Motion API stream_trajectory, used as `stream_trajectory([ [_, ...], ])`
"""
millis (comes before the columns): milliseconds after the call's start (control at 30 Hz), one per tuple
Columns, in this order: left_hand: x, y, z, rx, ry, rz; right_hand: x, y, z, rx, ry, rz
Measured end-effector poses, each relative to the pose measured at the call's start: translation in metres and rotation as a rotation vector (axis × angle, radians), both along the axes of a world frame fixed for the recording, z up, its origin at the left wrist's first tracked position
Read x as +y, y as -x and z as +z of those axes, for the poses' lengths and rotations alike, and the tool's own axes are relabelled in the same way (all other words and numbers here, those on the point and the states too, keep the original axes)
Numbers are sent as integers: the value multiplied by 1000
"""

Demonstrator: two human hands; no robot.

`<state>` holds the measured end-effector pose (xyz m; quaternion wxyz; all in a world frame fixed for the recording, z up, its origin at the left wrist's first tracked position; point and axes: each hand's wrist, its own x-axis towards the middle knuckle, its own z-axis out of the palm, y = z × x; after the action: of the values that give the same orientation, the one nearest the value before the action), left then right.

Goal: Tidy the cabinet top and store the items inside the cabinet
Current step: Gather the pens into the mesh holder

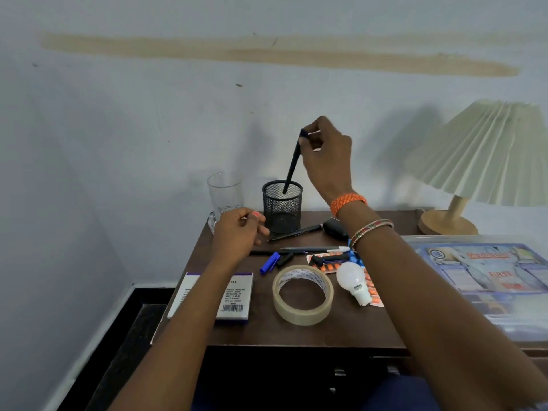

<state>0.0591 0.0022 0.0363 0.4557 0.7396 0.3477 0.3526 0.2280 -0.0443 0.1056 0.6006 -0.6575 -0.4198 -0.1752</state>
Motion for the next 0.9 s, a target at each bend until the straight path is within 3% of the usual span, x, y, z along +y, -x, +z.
stream_trajectory([
  [100,7,-2,-4,-4,-3,48,11,-3,-10,-77,185,21],
  [333,11,-7,-7,49,-46,51,30,-5,-29,-69,364,45],
  [600,15,-6,-12,169,-211,66,40,-5,-40,-37,443,28],
  [900,17,-2,-12,201,-289,88,34,-9,-40,-125,576,0],
])
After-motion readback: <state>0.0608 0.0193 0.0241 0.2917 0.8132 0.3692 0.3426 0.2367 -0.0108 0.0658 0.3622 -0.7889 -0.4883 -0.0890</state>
